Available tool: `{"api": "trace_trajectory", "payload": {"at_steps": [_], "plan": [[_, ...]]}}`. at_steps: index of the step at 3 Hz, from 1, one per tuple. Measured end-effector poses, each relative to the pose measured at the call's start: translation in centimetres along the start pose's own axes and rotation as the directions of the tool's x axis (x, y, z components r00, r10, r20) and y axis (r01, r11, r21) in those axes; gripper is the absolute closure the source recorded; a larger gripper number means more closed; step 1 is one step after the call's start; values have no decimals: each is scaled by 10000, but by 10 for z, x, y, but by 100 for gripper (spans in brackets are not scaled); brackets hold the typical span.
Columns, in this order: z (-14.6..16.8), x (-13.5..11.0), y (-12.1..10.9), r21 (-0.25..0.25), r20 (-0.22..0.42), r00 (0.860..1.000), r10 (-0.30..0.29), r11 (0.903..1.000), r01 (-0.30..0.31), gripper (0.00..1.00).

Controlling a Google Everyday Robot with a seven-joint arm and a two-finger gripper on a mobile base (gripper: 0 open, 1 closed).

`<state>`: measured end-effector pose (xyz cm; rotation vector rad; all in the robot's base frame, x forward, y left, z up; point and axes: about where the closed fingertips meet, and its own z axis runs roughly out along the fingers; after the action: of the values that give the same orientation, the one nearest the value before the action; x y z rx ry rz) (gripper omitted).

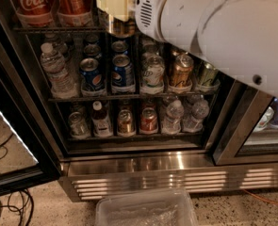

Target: Pick orange can from top shelf of fridge

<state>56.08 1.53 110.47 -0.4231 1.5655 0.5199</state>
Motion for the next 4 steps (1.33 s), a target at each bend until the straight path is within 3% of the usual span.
{"api": "trace_trajectory", "payload": {"at_steps": [1, 2, 4], "plan": [[-24, 20, 19, 150, -897, 9954, 331, 9994, -319, 100], [-48, 28, 54, 374, -1486, 9882, 365, 9988, -313, 100], [-45, 17, 82, 202, -1371, 9903, 222, 9996, -196, 100]]}}
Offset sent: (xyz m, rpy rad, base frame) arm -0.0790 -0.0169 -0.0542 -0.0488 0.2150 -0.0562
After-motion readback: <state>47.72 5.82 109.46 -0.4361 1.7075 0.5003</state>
